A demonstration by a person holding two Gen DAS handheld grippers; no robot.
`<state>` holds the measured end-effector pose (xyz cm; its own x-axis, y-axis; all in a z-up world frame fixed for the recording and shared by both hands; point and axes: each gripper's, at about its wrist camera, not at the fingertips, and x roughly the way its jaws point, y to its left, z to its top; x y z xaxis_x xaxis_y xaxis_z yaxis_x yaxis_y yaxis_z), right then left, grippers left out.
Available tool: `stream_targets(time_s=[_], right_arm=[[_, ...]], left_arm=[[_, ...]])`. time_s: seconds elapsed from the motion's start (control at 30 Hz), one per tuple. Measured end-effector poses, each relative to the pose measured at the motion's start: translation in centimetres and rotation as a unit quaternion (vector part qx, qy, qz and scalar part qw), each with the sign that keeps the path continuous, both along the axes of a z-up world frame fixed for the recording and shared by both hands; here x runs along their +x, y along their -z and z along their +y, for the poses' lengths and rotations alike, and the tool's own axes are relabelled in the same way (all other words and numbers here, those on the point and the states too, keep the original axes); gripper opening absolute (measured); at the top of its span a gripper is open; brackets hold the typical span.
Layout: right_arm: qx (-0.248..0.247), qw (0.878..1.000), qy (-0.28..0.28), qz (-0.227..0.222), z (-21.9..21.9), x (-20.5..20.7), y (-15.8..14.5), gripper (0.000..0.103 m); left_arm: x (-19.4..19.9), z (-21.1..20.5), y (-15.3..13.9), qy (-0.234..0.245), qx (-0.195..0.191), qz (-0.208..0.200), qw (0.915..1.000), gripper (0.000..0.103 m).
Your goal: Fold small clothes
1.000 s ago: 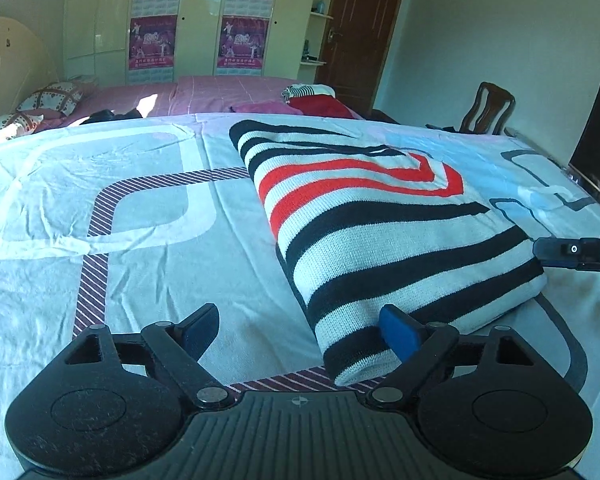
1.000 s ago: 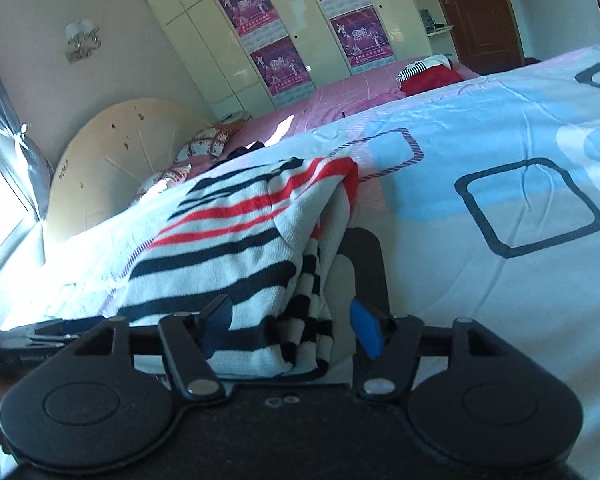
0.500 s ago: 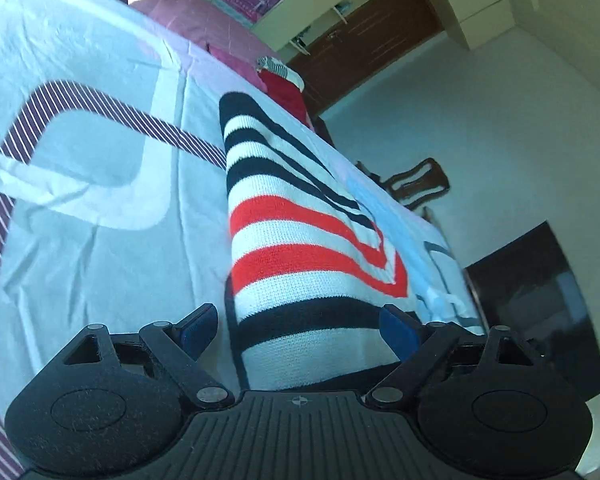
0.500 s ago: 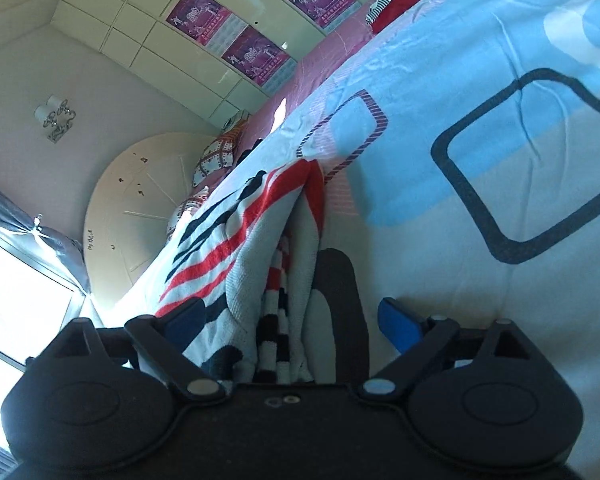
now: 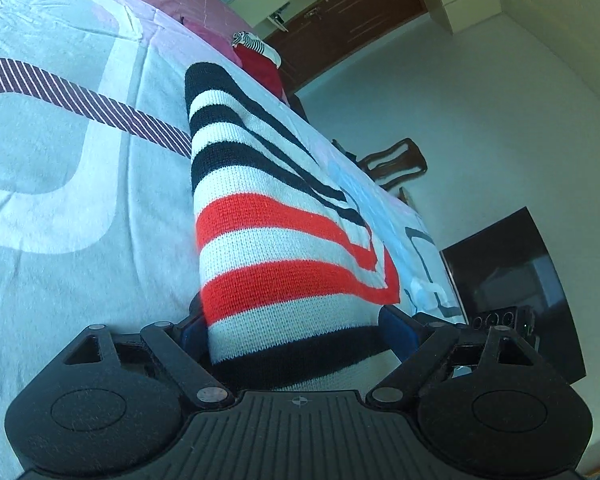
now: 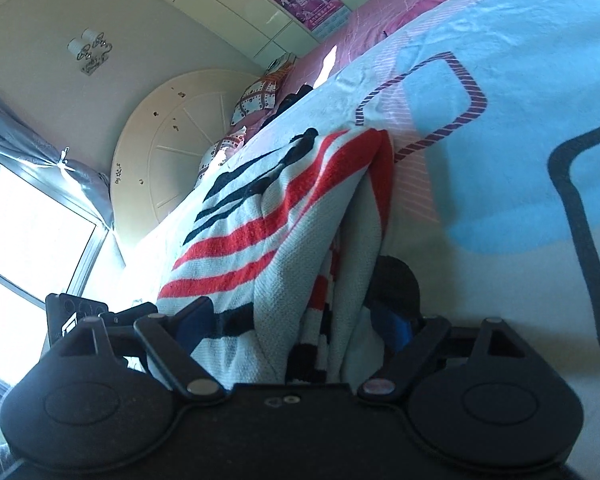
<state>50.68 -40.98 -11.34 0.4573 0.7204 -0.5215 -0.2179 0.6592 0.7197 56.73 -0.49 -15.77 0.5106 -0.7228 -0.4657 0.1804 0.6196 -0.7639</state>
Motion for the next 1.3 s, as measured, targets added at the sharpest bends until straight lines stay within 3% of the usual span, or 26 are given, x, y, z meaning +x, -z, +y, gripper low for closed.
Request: stream_targets(time_s=[0.2,0.33,0.57,0.67,0.77,0.87,1.13,1.3], right_arm=[[-0.001,1.000,-0.025,-0.011,1.1,0.7,0.0,0.086],[0.004,0.999,-0.039,0.002,-0.6,0.6,0.1,0.066],[-0.013,0.999,-0.027,-0.027,2.5,1.1,0.3,0.065],[-0.027,0.999,-0.005,-0.029,2.4,0.5,0.3,0.050],[-0.026,0.999,0.010,-0.029,2.3,-0.2,0.2,0.044],[-0.012,0.999,0.017,-0.044,2.5,-1.2,-1.2,0.037],[-0.042,0.995,0.019,-0.085,6.1,-4.9,-6.5,0.037],[-0.034,0.994,0.006,-0.100,10.6,-5.7,-8.6,0.037]], left_arm=[[0.8,-0.3,0.0,0.003,-0.003,-0.003,1.0000,0.086],[0.5,0.3,0.2,0.012,0.002,-0.006,0.9999,0.081],[0.7,-0.9,-0.6,0.006,0.043,-0.028,0.9986,0.081],[0.4,-1.7,-1.0,-0.001,0.082,-0.043,0.9957,0.069],[-0.2,-2.0,-1.2,-0.012,0.096,-0.052,0.9939,0.062],[-1.0,-1.5,-2.3,-0.018,0.081,-0.068,0.9942,0.053],[-4.0,1.8,-6.6,-0.004,0.058,-0.113,0.9920,0.052],[-6.9,7.0,-9.2,-0.016,0.059,-0.134,0.9891,0.052]])
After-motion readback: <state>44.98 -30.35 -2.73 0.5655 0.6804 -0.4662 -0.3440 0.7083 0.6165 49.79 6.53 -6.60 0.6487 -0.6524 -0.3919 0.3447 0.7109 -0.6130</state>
